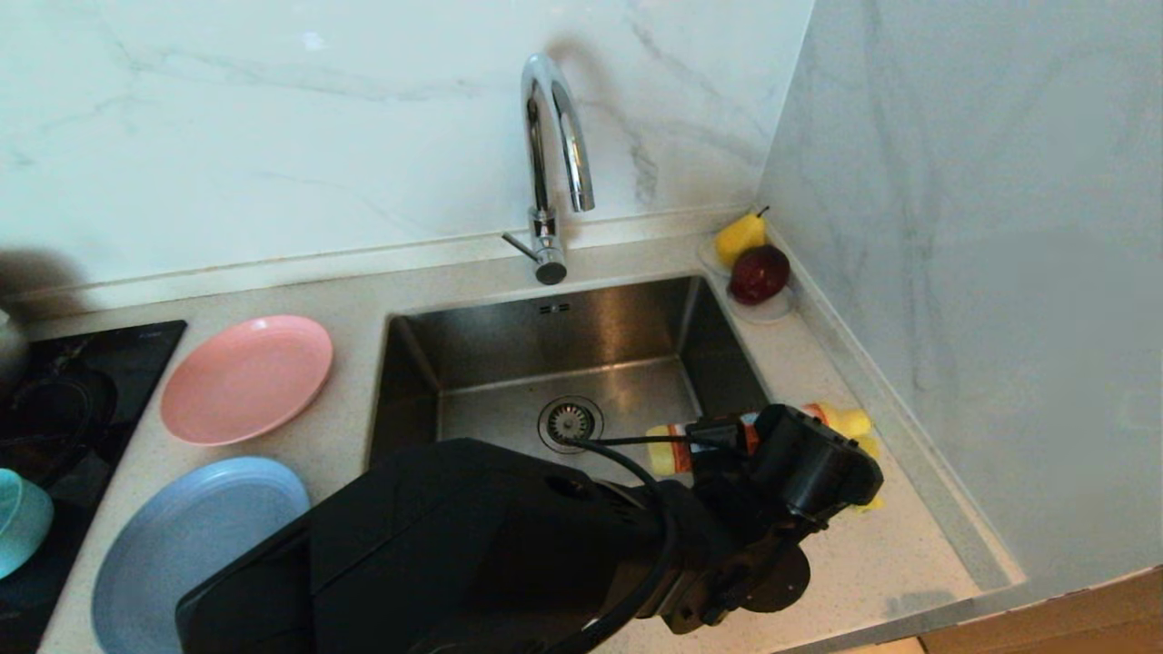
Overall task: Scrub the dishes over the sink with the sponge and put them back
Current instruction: Squeeze it onto the sponge
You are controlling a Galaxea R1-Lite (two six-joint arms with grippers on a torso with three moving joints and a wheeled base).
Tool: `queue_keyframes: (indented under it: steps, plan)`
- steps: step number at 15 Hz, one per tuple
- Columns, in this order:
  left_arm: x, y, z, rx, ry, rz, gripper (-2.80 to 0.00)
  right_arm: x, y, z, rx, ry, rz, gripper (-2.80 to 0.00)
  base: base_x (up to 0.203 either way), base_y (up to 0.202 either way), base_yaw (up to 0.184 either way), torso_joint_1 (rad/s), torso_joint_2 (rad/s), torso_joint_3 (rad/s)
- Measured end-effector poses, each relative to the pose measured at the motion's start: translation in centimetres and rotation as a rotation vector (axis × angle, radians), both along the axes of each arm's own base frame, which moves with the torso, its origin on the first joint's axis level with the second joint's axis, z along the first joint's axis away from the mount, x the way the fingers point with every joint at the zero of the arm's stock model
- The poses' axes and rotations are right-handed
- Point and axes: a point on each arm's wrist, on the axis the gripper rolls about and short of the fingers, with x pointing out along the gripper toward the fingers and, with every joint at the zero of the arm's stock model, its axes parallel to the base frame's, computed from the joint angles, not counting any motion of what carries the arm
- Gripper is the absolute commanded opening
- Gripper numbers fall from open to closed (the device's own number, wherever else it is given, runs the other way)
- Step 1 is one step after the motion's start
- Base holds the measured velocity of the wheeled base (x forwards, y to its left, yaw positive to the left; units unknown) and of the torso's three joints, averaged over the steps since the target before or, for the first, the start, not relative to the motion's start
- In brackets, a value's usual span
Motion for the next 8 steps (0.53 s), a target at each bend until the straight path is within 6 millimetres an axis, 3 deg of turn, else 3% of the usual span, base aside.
queue_keyframes:
  steps: [8]
  plan:
    - [0.16,-0.07,-0.35,0.033,-0.011,0.032,-2.80,0.00,0.00,0.00,0.000,0.000,0.000,-2.80,0.000,0.000,0.000,0.000,0.00,0.000]
